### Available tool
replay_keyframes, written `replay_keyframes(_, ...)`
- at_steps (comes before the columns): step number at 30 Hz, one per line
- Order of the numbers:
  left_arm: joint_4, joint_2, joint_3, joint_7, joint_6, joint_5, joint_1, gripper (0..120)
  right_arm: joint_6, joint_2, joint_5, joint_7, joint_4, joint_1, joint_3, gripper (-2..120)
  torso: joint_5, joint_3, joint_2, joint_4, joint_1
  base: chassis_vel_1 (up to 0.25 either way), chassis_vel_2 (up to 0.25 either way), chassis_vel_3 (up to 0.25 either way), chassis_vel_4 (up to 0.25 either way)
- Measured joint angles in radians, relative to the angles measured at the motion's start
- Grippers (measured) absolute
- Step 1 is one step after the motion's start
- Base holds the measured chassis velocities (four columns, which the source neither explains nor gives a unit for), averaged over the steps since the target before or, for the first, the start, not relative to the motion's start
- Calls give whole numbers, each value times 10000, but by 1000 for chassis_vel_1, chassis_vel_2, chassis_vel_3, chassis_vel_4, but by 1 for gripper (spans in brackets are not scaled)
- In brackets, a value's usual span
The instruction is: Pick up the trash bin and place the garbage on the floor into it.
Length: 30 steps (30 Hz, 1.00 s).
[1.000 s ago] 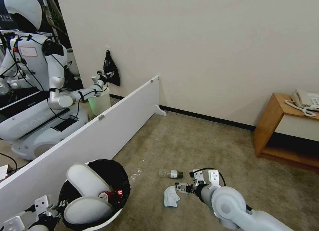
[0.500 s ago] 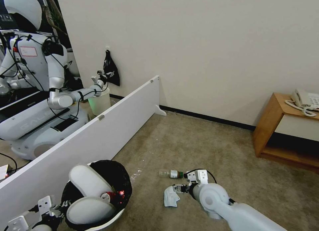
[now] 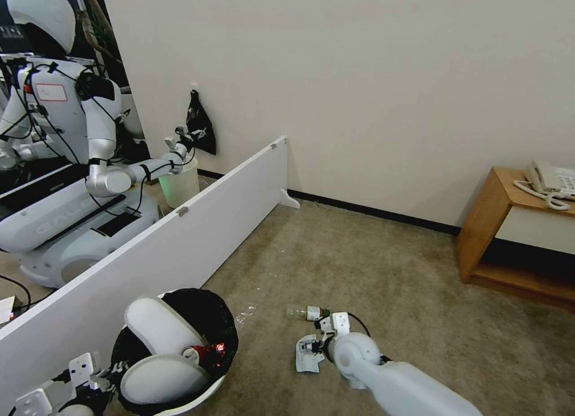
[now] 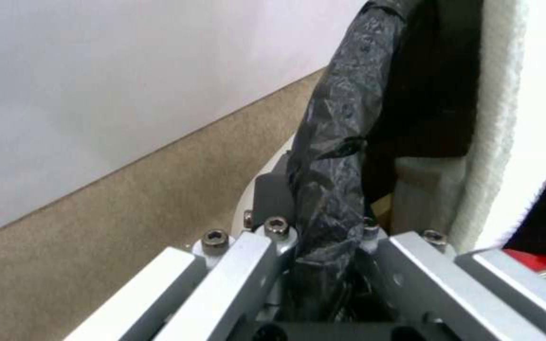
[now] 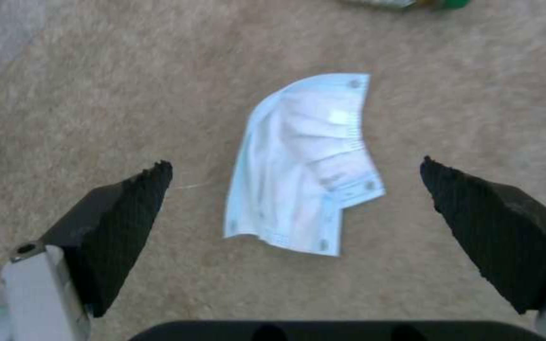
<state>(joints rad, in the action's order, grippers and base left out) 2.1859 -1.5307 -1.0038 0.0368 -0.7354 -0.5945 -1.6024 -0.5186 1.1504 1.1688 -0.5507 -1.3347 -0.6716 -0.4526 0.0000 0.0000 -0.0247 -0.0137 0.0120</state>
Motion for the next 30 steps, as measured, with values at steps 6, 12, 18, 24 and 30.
replay_keyframes(6, -49, -10, 22, -10, 0, 6, -16, 2, 57, 474, -290, 262, 599, 62, -23, 100, -2, 0, -1, -1, 0, 0, 0, 0, 0)
replay_keyframes(12, -90, -10, 35, -20, 0, 22, -17, 2, 143, 825, -621, 566, 1299, 157, -14, 100, -2, 0, 0, -1, 0, 0, 0, 0, 0)
replay_keyframes(18, -102, -3, 48, -40, 0, 34, -18, 2, 318, 1124, -1104, 898, 2241, 246, 23, 100, 0, 0, 0, -1, 0, 0, 0, 0, 0)
replay_keyframes(24, -121, -12, 73, -54, 0, 67, -22, 2, 440, 1305, -1435, 1178, 2829, 273, 61, 99, -1, 0, 0, -1, 0, 0, 0, 0, 0)
replay_keyframes(30, -136, -24, 81, -61, 0, 79, -11, 2, 542, 1428, -1643, 1390, 3143, 297, 20, 85, -1, 0, 0, -1, 0, 0, 0, 0, 0)
